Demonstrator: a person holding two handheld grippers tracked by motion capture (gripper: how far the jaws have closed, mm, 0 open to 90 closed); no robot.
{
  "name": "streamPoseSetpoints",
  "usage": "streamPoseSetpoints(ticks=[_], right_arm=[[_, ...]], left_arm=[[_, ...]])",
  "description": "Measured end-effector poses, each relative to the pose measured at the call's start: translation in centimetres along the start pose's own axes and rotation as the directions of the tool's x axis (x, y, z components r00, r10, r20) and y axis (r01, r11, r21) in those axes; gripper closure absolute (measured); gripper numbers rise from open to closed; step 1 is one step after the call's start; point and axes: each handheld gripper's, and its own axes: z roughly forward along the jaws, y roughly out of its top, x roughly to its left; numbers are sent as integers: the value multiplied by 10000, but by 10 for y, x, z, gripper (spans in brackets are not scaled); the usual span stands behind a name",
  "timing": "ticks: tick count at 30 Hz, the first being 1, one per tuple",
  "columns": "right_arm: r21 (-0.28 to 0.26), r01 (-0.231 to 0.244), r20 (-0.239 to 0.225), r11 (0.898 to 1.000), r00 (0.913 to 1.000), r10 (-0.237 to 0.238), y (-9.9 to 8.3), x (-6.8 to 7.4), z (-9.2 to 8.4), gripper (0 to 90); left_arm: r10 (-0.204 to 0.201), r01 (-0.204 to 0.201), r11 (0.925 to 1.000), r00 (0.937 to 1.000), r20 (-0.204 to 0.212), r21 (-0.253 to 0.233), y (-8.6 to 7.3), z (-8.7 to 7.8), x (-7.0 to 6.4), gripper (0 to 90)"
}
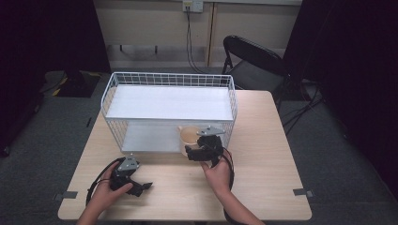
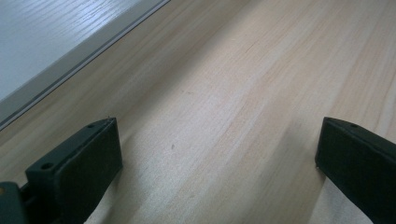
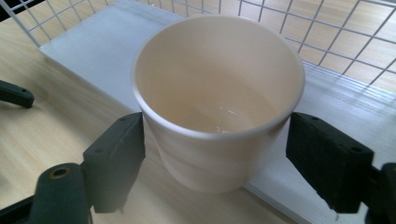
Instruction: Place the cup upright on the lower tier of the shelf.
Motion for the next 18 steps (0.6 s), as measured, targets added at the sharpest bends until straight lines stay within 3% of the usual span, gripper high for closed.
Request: streamPoseSetpoints(ticks=[15, 18], right_arm=[[89, -193, 170, 9998, 9997, 191, -3, -3, 6, 301], [129, -224, 138, 9997, 9997, 222, -3, -4, 7, 359]], left_arm=[[-1, 1, 10000, 10000, 0, -2, 0, 0, 0, 0], [4, -4, 10000, 10000, 0, 1, 0, 0, 0, 0]])
